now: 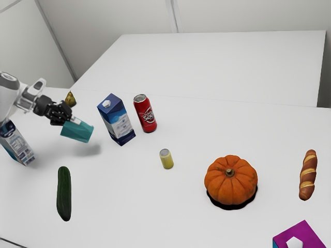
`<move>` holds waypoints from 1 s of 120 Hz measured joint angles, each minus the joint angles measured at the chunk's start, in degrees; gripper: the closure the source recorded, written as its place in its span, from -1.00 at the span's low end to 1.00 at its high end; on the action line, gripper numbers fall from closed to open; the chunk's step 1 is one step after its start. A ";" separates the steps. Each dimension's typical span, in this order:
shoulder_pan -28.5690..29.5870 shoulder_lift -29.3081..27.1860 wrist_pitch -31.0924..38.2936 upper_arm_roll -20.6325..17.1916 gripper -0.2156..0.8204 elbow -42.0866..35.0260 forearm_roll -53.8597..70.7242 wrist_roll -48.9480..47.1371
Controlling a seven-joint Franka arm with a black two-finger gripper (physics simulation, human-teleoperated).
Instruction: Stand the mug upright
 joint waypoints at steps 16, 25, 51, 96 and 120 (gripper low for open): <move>0.03 -5.93 2.03 -3.70 0.92 -3.87 9.15 -1.76; 0.09 -7.71 3.72 -6.04 0.93 -5.02 14.16 -2.82; -0.07 -10.14 9.52 -12.95 0.93 -9.12 25.07 -6.52; 1.00 -17.94 16.30 -21.74 0.93 -18.37 32.96 -13.59; -3.21 -19.02 19.78 -22.98 0.92 -20.85 36.05 -17.35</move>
